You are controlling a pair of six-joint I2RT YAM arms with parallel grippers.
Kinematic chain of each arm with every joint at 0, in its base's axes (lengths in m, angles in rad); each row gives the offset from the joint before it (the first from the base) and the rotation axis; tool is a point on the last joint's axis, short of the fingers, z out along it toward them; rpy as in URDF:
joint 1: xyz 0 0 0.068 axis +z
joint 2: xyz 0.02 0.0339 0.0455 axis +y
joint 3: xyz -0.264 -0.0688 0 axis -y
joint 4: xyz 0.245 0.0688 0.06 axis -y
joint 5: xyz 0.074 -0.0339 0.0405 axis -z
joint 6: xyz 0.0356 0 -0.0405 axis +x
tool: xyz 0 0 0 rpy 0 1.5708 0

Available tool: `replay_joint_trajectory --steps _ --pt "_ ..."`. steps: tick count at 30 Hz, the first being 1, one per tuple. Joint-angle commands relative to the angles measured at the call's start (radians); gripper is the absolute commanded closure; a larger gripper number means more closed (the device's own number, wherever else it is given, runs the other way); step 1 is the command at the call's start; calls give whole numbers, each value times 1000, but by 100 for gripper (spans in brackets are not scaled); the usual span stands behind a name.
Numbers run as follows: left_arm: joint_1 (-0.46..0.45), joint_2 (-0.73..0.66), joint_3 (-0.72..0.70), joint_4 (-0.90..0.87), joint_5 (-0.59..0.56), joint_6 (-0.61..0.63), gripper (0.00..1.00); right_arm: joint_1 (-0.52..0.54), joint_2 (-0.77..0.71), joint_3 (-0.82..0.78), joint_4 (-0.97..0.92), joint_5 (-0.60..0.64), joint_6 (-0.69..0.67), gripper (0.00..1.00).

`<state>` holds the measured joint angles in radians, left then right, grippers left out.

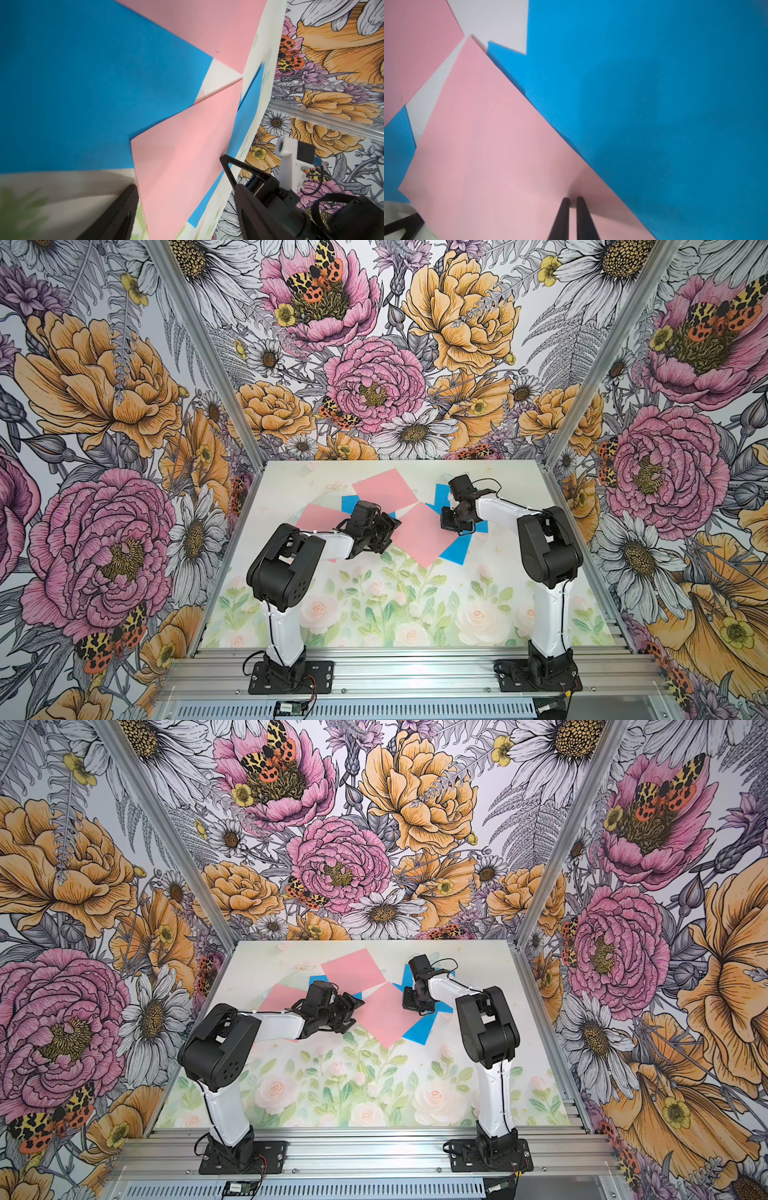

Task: Sort the scattered colored papers by color
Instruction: Pick up the colored paper from the center of the board.

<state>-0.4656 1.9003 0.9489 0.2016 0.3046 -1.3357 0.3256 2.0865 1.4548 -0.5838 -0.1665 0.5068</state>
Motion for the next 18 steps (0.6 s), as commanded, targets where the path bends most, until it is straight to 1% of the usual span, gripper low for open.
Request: replay_joint_trajectory --steps 1,5,10,12,16,18 --pt "6 77 -2 -77 -44 -2 23 8 77 -35 -15 -31 -15 89" --pt "6 115 22 -108 -44 18 24 8 73 -39 -14 -30 -17 89" --pt "4 112 22 -117 -54 28 25 8 72 -46 -14 -27 -23 89" --pt "3 105 37 -154 -67 62 25 8 73 -47 -14 -28 -24 89" --pt "-16 110 161 -353 -114 231 25 8 76 -45 -14 -31 -27 89" --pt "-49 102 295 -534 -196 386 25 9 76 -43 -15 -30 -28 89"
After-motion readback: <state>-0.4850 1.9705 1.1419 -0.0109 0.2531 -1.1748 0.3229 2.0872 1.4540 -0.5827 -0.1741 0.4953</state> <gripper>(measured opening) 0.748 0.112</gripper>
